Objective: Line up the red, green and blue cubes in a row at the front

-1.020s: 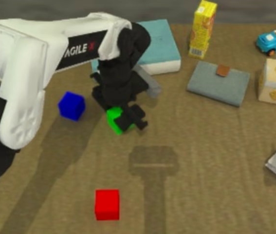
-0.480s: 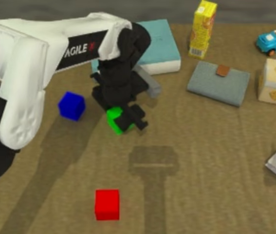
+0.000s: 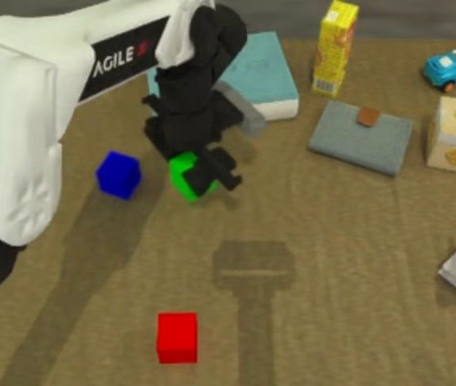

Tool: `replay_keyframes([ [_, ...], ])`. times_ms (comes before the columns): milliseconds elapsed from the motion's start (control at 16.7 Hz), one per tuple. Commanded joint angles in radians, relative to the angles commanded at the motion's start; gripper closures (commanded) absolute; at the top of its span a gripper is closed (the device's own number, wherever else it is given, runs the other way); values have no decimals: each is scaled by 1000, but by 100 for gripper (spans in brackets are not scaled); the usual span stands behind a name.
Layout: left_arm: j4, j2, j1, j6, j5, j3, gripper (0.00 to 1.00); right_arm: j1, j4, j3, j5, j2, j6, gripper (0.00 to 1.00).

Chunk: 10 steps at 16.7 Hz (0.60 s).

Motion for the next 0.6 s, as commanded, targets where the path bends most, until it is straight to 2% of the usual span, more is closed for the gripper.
replay_keyframes([
  [180,-68,-22,5,0,4,54,100,0,0,0,0,0,0,0],
  [600,-52,-55,-26,16,1,17,100,0,0,0,0,0,0,0],
])
